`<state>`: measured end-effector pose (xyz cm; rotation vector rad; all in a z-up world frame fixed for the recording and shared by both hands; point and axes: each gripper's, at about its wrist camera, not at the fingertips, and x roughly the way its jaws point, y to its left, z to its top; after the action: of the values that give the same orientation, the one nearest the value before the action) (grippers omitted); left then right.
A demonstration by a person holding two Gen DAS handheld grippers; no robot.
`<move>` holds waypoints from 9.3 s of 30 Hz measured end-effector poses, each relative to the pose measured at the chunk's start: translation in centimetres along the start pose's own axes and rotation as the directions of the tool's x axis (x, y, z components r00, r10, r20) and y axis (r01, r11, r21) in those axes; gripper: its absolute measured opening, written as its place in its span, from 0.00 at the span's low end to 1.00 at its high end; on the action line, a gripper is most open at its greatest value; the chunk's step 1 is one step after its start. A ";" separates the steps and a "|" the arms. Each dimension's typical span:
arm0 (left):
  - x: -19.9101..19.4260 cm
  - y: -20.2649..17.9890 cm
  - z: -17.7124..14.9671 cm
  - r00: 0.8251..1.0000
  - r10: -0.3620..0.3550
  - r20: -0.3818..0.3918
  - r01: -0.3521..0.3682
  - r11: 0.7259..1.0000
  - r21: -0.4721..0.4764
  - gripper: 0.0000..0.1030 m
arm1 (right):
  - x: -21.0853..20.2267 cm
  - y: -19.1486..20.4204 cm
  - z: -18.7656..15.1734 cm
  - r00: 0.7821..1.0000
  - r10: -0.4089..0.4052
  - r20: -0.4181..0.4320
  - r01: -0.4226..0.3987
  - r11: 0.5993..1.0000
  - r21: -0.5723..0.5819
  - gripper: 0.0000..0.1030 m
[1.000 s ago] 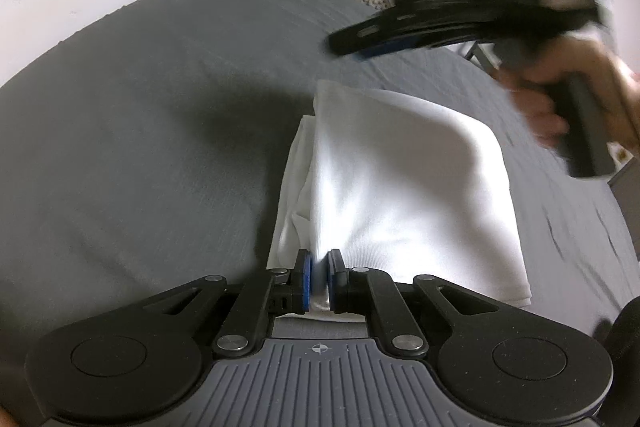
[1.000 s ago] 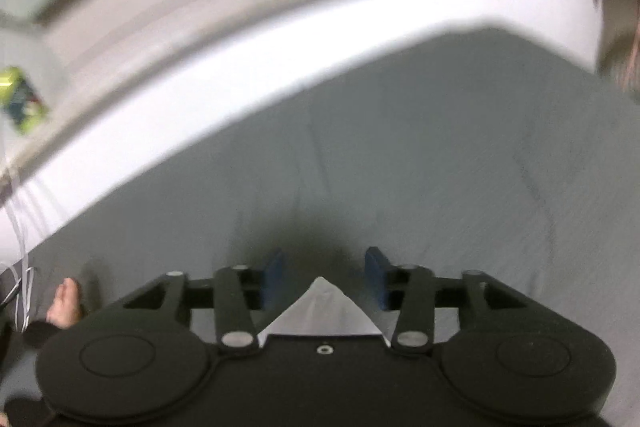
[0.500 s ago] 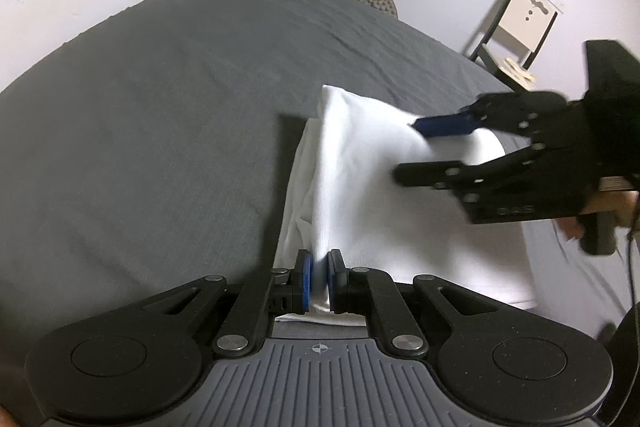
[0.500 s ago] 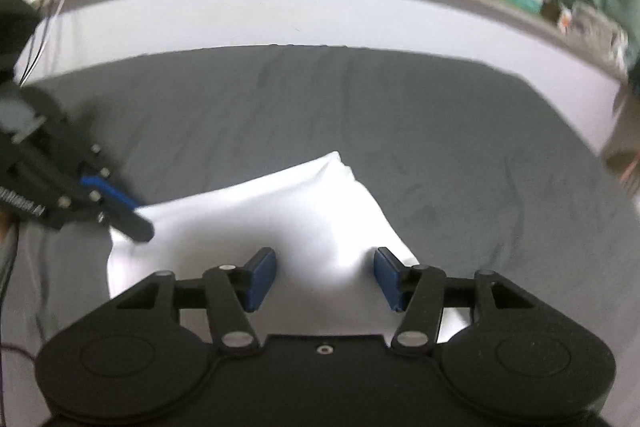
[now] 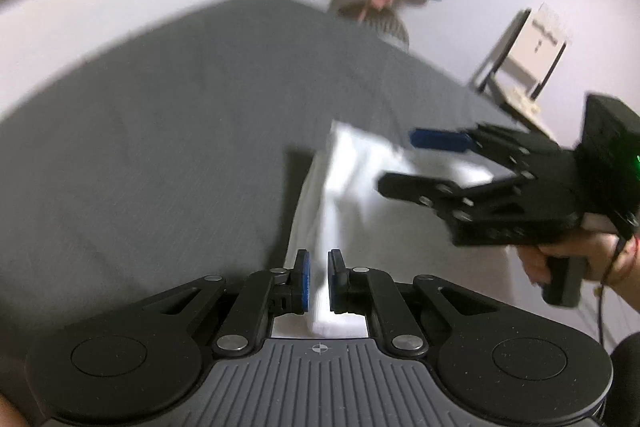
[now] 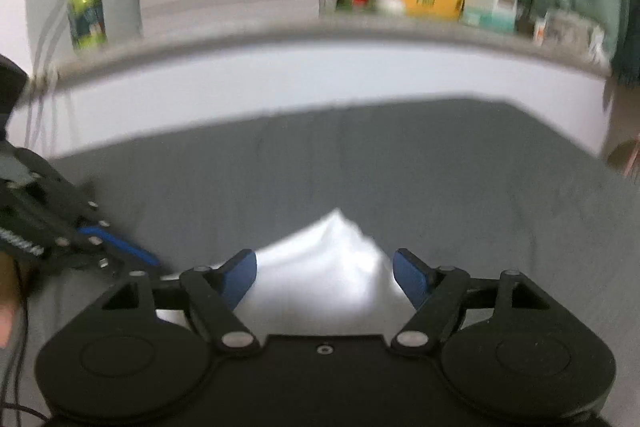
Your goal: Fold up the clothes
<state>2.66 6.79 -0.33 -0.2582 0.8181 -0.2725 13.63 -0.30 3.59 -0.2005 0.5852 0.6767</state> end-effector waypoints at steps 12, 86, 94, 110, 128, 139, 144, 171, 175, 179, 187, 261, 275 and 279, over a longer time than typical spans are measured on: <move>1.3 -5.2 -0.5 0.991 -0.111 0.075 0.087 0.961 0.262 0.07 | -8.5 -0.8 -6.8 0.992 -0.039 0.120 0.043 0.998 -0.038 0.85; 5.5 3.1 -3.3 0.976 -0.073 -0.205 -0.031 0.886 -0.463 0.72 | -4.5 -12.2 -12.3 0.994 0.075 0.083 -0.112 0.619 0.778 0.89; 5.6 2.8 -3.3 0.965 -0.040 -0.259 -0.097 0.864 -0.494 0.73 | -4.7 -11.9 -12.3 0.993 0.085 0.084 -0.119 0.611 0.783 0.90; 6.6 1.8 -3.2 0.976 -0.076 -0.203 -0.024 0.894 -0.448 0.66 | -3.8 -12.8 -12.1 0.988 0.076 0.134 -0.153 0.581 0.799 0.87; 4.0 -0.2 -2.1 0.989 0.007 -0.150 -0.040 0.975 -0.219 0.23 | -3.9 -11.8 -10.9 0.997 0.019 0.076 -0.072 0.600 0.797 0.49; 1.9 -5.9 1.3 1.000 -0.001 0.014 0.000 0.998 0.058 0.22 | -8.5 -11.3 -7.5 0.984 -0.108 0.141 -0.030 0.681 0.731 0.44; 2.7 -9.1 3.4 0.997 -0.045 0.062 0.037 0.993 0.113 0.22 | -11.7 -13.1 -7.0 0.965 -0.205 0.163 0.030 0.703 0.710 0.44; 18.1 -20.1 6.7 0.997 -0.077 -0.005 0.077 0.987 0.141 0.46 | -13.6 -28.8 -17.1 0.871 -0.491 -0.027 0.255 0.404 0.878 0.66; 18.1 -17.0 6.3 0.994 -0.108 -0.024 0.107 0.994 -0.018 0.75 | -13.8 -28.7 -17.5 0.853 -0.516 -0.074 0.291 0.353 0.889 0.80; 16.4 -14.8 5.2 0.988 -0.152 -0.014 0.151 0.986 -0.076 0.75 | -15.1 -27.2 -16.8 0.799 -0.594 -0.097 0.344 0.320 0.883 0.82; 11.1 -13.7 1.9 0.990 -0.132 0.045 0.124 0.982 0.144 0.88 | -16.3 -17.7 -13.5 0.646 -0.763 0.005 0.480 0.412 0.774 1.00; 12.8 -18.4 -1.6 0.995 -0.063 0.076 0.020 0.879 0.477 1.00 | -9.1 -7.1 -17.0 0.568 -0.756 -0.324 0.750 0.314 0.582 1.00; 12.8 -18.5 -1.6 0.994 -0.057 0.093 0.004 0.872 0.490 1.00 | -9.2 -7.2 -16.8 0.567 -0.756 -0.326 0.752 0.314 0.579 1.00; 12.8 -18.4 -1.5 0.994 -0.060 0.091 0.008 0.874 0.486 1.00 | -9.2 -7.2 -16.8 0.567 -0.756 -0.326 0.752 0.314 0.579 1.00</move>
<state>7.40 -14.88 -3.94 0.1876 0.6175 -0.4847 5.07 -16.75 -5.02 0.2267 0.6129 -0.5202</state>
